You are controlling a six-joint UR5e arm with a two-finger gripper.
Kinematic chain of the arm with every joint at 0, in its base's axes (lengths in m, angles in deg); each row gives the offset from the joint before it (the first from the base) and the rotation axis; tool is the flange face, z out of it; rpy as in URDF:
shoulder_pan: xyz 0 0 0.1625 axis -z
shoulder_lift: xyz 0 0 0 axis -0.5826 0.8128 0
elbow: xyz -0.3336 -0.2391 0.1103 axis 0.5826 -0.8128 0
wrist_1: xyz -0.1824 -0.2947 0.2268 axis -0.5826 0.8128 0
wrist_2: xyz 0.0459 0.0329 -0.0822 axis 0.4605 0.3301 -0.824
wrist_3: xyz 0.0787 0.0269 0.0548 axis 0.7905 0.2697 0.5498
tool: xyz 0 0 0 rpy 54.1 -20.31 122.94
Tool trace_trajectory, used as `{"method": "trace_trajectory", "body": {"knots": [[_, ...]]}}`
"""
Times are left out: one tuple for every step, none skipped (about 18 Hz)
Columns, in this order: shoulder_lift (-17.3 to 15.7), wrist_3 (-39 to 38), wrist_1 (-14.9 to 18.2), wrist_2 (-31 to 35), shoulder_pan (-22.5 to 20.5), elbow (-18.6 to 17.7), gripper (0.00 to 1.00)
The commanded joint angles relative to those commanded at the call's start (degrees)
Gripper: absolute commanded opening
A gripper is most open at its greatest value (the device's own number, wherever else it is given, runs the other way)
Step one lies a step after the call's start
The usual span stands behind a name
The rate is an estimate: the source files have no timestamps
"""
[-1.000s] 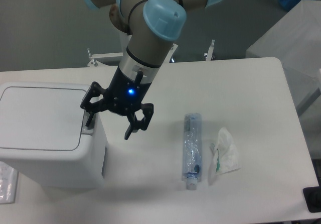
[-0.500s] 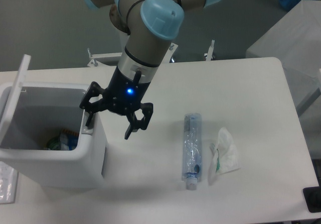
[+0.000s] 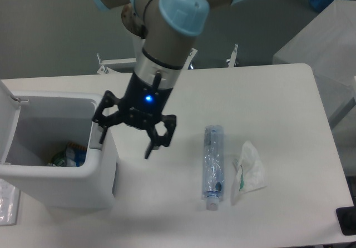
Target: Open the trash can
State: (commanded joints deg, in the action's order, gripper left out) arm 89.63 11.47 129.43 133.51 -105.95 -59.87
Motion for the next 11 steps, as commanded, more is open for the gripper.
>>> {"method": "trace_trajectory", "body": {"knots": [[0.7, 2.9, 0.0, 0.0, -1.1, 0.4, 1.00], [1.8, 6.0, -0.1, 0.4, -2.5, 0.4, 1.00], [2.9, 8.8, -0.1, 1.9, -4.0, 0.4, 1.00], [4.0, 11.2, -0.2, 4.4, -5.3, 0.4, 1.00], [5.2, 13.3, -0.2, 7.4, -6.1, 0.4, 1.00], [6.6, 15.1, -0.1, 11.1, -6.3, 0.6, 1.00], [7.9, 16.8, -0.6, 14.4, -7.3, 0.8, 1.00], [9.0, 18.1, -1.4, 16.6, -9.1, 0.8, 1.00], [10.4, 20.1, -1.7, 17.7, -11.0, 1.3, 1.00], [10.6, 22.2, -1.7, 17.8, -12.0, 1.4, 1.00], [10.6, 25.4, -1.5, 17.8, -12.9, 1.2, 1.00]]}}
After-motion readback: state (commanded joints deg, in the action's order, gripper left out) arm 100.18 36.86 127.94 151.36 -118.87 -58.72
